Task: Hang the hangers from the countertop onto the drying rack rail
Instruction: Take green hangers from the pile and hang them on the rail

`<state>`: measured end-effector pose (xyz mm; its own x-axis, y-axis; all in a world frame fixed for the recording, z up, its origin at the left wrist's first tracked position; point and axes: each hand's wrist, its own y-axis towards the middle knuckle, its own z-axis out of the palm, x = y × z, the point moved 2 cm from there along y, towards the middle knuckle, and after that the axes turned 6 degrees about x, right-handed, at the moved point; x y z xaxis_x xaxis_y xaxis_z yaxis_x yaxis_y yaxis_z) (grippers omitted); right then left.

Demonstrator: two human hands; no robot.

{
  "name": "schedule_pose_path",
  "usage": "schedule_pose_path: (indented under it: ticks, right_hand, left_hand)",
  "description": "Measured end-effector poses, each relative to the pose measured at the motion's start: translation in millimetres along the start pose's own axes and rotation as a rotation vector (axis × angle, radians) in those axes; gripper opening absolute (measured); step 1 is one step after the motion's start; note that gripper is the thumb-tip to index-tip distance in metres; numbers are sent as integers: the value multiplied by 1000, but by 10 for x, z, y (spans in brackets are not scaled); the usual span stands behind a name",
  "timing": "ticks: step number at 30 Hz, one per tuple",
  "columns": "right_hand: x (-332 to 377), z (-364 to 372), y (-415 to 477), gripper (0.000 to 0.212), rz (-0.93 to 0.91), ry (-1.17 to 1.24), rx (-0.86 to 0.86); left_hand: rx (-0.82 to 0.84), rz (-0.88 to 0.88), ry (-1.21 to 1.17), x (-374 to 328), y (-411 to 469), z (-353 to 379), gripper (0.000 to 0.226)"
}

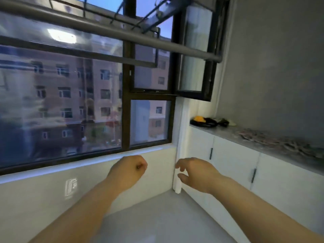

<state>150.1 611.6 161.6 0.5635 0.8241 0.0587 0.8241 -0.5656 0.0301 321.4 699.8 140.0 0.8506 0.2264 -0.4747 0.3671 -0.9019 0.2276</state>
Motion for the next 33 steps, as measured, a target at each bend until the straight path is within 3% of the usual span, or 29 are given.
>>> schedule_pose_path:
  ticks: [6, 8, 18, 20, 26, 33]
  right_hand:
    - [-1499, 384, -430, 38, 351, 109, 65]
    - [-2017, 452, -541, 38, 473, 134, 68]
    - [-4453, 625, -797, 38, 1009, 287, -52]
    - [-4782, 688, -823, 38, 1059, 299, -86]
    - [-5774, 829, -684, 43, 1105, 292, -127]
    - [-7119, 817, -207, 54, 1033, 154, -148]
  left_hand:
    - [242, 77, -93, -825, 969, 1350, 19]
    - [309, 112, -112, -1113, 1301, 1779, 29]
    - [449, 304, -88, -2654, 2981, 3265, 30]
    - [445, 342, -107, -2906, 3199, 3505, 22]
    - [464, 422, -129, -3541, 3748, 4290, 36]
    - [459, 387, -69, -4235, 4458, 5044, 41]
